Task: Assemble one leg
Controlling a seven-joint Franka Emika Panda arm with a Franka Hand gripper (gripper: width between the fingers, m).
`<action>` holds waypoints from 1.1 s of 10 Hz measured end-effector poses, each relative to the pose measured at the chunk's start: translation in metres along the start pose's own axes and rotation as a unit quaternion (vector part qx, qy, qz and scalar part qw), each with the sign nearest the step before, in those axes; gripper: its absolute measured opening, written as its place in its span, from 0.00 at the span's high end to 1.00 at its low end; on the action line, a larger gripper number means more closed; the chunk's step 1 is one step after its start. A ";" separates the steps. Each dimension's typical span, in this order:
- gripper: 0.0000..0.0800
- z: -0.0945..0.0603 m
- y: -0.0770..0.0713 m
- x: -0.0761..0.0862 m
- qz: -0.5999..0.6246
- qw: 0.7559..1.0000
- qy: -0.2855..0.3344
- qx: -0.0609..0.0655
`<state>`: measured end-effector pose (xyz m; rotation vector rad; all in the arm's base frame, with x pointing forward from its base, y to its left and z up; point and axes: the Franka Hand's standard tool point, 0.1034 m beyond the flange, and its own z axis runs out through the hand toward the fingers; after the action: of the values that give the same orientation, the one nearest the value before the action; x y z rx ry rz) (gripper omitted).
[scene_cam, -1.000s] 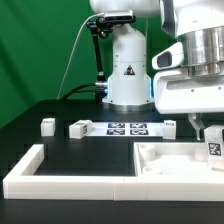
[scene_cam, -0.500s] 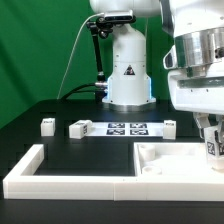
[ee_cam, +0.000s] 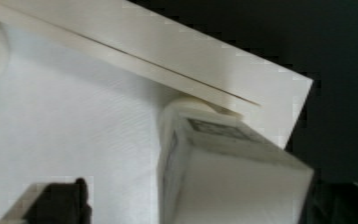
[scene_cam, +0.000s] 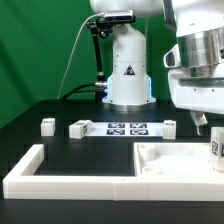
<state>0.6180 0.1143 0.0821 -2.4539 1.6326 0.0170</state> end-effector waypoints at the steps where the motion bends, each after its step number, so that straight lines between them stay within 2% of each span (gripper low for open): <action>1: 0.20 0.001 0.001 -0.002 -0.054 0.999 0.000 -0.004; 3: 0.19 0.000 -0.003 -0.006 -0.207 0.978 -0.003 -0.023; 5: 0.19 0.000 -0.007 -0.005 -0.318 0.948 -0.003 -0.028; 8: 0.19 0.002 -0.007 -0.002 -0.467 0.883 0.009 -0.047; 9: 0.19 0.001 -0.008 -0.001 -0.518 0.854 0.016 -0.051; 11: 0.19 0.003 -0.009 0.002 -0.608 0.792 0.028 -0.050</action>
Offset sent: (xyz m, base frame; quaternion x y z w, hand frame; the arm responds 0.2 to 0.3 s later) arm 0.0121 0.0076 0.0013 -0.0414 -0.0132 -0.3333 0.9418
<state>0.6271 0.1158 0.0801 -3.0846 -0.2003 -0.1557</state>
